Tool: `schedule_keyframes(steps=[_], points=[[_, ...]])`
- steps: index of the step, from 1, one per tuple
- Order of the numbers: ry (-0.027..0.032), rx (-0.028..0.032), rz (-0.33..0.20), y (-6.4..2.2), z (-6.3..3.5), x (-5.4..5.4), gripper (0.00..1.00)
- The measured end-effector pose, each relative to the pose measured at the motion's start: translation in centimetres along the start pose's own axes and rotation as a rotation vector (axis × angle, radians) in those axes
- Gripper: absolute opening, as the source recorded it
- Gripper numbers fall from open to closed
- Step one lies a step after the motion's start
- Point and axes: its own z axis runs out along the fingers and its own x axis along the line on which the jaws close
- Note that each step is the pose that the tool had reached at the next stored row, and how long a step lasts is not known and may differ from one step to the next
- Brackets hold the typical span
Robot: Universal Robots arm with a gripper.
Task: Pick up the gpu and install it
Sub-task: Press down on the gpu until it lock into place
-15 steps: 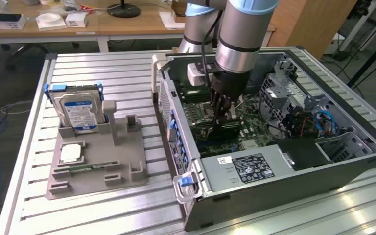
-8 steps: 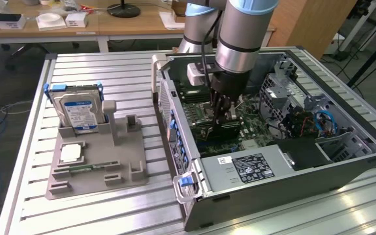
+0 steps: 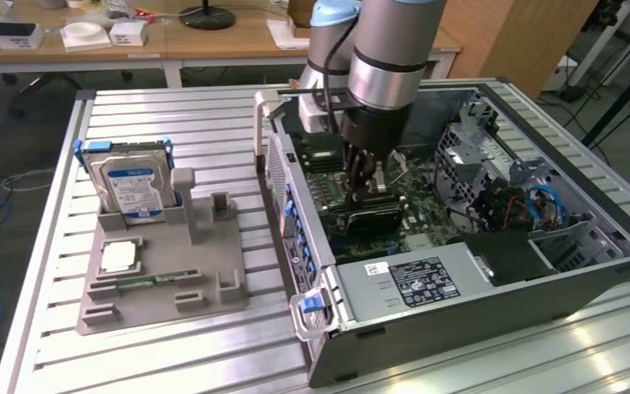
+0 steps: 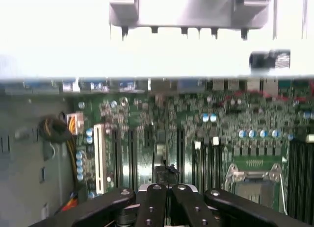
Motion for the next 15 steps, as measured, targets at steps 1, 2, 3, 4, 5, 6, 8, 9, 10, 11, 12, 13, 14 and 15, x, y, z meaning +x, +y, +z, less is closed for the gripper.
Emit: schedule_keyframes(steps=[1,2,3,4,5,6,8,9,10,11,12,13,14,15], points=[[0.0000,0.0000,0.000,0.33,-0.05,0.0,0.11],[0.0000,0.0000,0.000,0.59,-0.13,0.0,0.11],[-0.0001,0.0001,0.000,0.83,-0.22,0.0,0.11],[0.0001,0.0000,0.000,1.08,-0.33,0.0,0.11],[-0.0001,0.0000,0.000,1.35,-0.42,0.1,0.11],[-0.0002,0.0001,0.000,1.63,-0.51,0.1,0.11],[-0.0001,0.0001,0.000,2.16,-0.67,0.1,0.11],[-0.0001,0.0001,0.000,2.43,-0.73,0.1,0.11],[-0.0001,0.0000,0.000,2.69,-0.79,0.1,0.11],[0.0000,0.0000,0.000,2.95,-0.87,0.1,0.11],[0.0000,0.0000,0.000,3.23,-0.96,0.1,0.11],[0.0000,0.0000,0.000,3.48,-1.03,0.1,0.11],[-0.0001,0.0000,0.000,3.74,-1.09,0.0,0.11],[0.0000,0.0000,0.000,4.02,-1.16,0.0,0.11]])
